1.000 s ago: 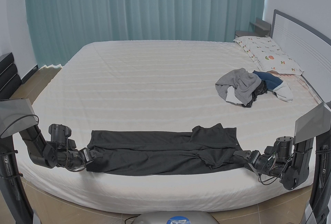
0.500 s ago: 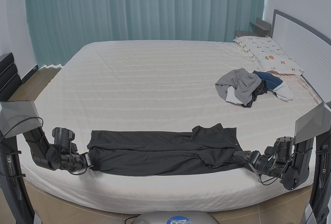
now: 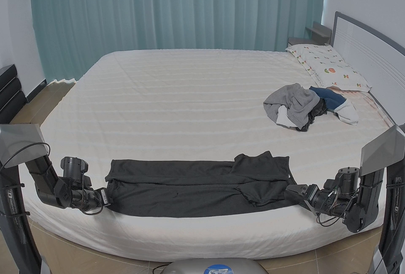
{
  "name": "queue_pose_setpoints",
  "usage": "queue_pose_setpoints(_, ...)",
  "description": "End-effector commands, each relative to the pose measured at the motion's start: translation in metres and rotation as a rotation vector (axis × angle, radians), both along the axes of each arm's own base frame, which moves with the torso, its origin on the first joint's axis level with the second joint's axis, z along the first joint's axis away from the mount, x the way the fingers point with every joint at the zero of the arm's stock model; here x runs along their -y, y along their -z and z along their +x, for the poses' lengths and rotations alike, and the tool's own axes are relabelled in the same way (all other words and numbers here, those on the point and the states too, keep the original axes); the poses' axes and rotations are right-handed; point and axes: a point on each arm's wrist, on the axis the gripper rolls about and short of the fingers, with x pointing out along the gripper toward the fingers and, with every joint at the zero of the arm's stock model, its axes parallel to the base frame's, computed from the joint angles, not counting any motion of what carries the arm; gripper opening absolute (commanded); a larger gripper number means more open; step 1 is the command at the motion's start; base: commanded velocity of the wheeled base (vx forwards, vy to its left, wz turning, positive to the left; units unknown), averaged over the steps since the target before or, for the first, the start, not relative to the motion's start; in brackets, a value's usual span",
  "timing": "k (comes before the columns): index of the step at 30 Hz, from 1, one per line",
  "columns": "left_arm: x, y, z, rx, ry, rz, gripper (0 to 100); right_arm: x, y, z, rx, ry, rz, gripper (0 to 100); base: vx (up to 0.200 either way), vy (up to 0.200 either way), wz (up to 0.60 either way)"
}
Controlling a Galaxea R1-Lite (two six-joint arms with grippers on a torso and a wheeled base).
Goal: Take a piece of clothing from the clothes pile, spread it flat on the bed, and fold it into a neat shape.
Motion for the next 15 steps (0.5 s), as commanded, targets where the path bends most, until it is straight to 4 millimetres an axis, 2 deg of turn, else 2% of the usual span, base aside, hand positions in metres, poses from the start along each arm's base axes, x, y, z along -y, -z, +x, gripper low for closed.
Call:
queue_pose_setpoints(1,-0.002,-0.009,0.0,0.029,-0.002,-0.01,100,0.001,-0.003,0.001,0.018,0.005,0.004,100,0.0,0.0,0.0)
queue_pose_setpoints(9,-0.007,-0.023,0.009,0.097,-0.023,-0.098,100,0.004,-0.008,0.004,0.042,0.018,0.007,100,0.0,0.0,0.0)
queue_pose_setpoints(12,-0.007,-0.033,0.028,0.144,-0.123,-0.178,100,0.007,-0.01,0.005,0.047,0.028,0.01,100,0.0,0.0,0.0)
queue_pose_setpoints(15,-0.005,-0.04,0.039,0.173,-0.149,-0.203,100,0.008,-0.011,0.005,0.051,0.035,0.011,100,0.0,0.0,0.0)
